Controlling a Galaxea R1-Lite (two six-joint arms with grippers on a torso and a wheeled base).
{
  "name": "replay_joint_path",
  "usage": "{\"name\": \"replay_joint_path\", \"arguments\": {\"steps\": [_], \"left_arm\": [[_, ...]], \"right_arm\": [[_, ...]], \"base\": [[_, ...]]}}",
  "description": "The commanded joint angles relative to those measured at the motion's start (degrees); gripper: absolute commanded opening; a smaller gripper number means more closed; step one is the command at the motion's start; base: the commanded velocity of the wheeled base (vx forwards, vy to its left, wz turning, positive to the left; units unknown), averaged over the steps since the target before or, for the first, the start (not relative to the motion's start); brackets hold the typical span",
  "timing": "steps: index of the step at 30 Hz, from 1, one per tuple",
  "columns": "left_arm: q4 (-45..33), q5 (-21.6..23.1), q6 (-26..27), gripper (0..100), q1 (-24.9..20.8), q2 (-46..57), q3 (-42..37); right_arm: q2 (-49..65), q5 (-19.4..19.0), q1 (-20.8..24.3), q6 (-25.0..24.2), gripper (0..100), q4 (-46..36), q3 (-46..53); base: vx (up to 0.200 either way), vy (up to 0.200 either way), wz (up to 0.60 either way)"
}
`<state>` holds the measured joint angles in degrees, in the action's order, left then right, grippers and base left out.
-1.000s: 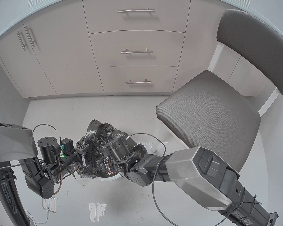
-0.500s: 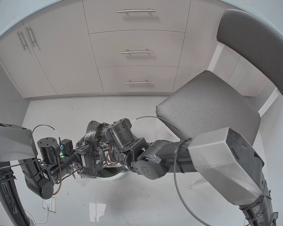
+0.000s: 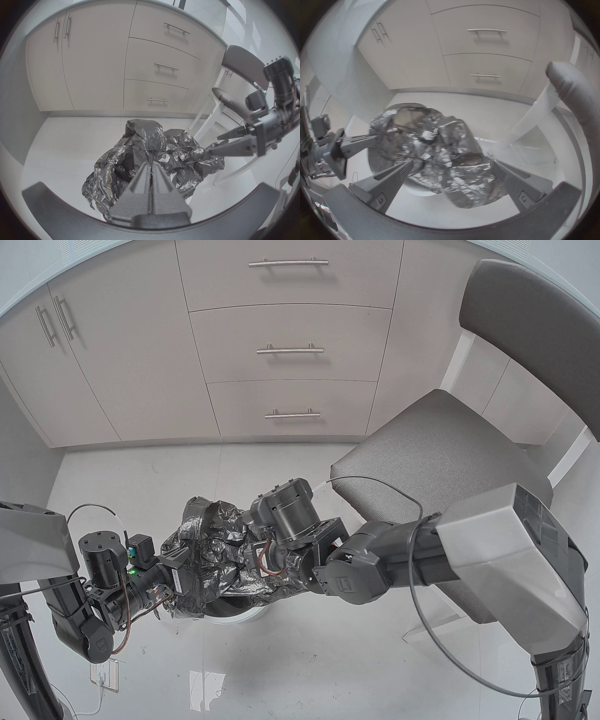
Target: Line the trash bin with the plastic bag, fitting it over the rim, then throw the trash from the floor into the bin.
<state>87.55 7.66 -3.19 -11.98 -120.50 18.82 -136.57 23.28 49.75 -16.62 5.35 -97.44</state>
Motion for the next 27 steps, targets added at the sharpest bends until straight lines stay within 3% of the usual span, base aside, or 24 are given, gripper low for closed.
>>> {"name": "replay_joint_path", "arguments": {"steps": [1, 7, 13, 21, 27], "left_arm": [[0.0, 0.0, 0.0, 0, 0.2, -0.2, 0.0], [0.0, 0.1, 0.1, 0, 0.2, -0.5, 0.0], [0.0, 0.1, 0.2, 0, 0.0, -1.2, 0.3], [0.1, 0.0, 0.2, 0, 0.0, -1.8, 0.4], [0.0, 0.0, 0.3, 0, -0.1, -1.7, 0.3]], "right_arm": [[0.3, 0.1, -1.4, 0.1, 100, 0.0, 2.3], [2.2, 1.1, -2.2, 3.1, 100, 0.4, 7.2], [2.4, 6.1, -2.6, 8.9, 100, 6.6, 13.3], [2.2, 5.9, -4.2, 26.4, 100, 30.0, 27.6], [4.1, 5.7, -4.7, 31.6, 100, 39.7, 35.9]], "base": [[0.000, 0.000, 0.00], [0.000, 0.000, 0.00], [0.000, 0.000, 0.00], [0.000, 0.000, 0.00], [0.000, 0.000, 0.00]]}}
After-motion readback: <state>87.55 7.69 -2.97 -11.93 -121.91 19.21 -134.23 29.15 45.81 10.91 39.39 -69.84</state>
